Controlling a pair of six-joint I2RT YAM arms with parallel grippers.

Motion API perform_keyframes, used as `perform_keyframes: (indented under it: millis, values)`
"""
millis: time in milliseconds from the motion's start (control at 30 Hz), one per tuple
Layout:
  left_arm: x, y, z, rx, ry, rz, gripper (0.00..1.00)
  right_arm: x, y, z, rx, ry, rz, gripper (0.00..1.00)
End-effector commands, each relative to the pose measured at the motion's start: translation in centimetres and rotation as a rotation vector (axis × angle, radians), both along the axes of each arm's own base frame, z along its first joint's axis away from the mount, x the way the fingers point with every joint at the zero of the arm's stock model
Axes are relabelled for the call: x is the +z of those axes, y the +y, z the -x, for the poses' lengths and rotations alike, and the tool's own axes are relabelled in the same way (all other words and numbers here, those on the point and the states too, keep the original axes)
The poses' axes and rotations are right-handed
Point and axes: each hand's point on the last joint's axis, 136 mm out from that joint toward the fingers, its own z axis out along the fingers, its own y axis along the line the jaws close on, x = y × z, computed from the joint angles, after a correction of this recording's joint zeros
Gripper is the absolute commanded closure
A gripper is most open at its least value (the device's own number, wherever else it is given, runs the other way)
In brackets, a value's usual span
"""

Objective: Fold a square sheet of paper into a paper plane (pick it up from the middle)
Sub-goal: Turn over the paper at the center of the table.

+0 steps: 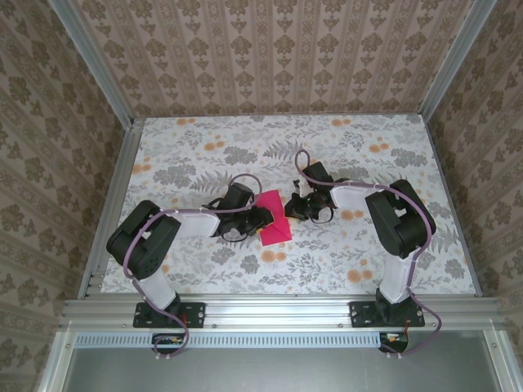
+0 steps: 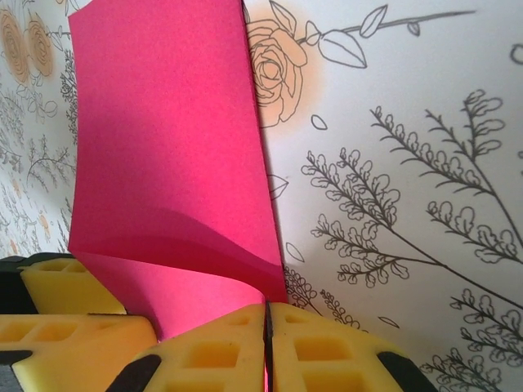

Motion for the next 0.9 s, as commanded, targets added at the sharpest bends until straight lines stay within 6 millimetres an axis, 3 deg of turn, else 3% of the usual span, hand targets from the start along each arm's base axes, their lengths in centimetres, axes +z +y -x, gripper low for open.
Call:
perform_keyframes:
  millis: [0,333,467,600,767,867]
  values:
    - [0.6,-1.0,-0.5,-0.027,-0.027,0.02,0.62,-1.0,-0.2,0.8,-0.003,0.044,-0.002,0.9]
    - [0.4,-1.5,-1.1,-0.03,-0.038,0.015,0.75,-1.3,-0.5,0.9,-0.008,0.053,0.003,0.9]
    - [0.5,-1.3,-1.2,-0.03,-0.048,0.004,0.84,-0.5,-0.5,0.6,-0.012,0.04,-0.006,0.88]
    - [0.9,-0.9,-1.3,-0.03,-0.069,-0.017,0.88,2.0,-0.7,0.1,-0.023,-0.011,-0.027,0.76]
    - [1.7,-0.4,-1.3,-0.04,-0.096,-0.04,0.9,5.3,-2.3,-0.7,-0.07,-0.097,-0.005,0.57]
    - [2.4,-0.3,-1.3,-0.05,-0.114,-0.048,0.92,6.6,-3.4,-0.8,-0.109,-0.128,0.0,0.52]
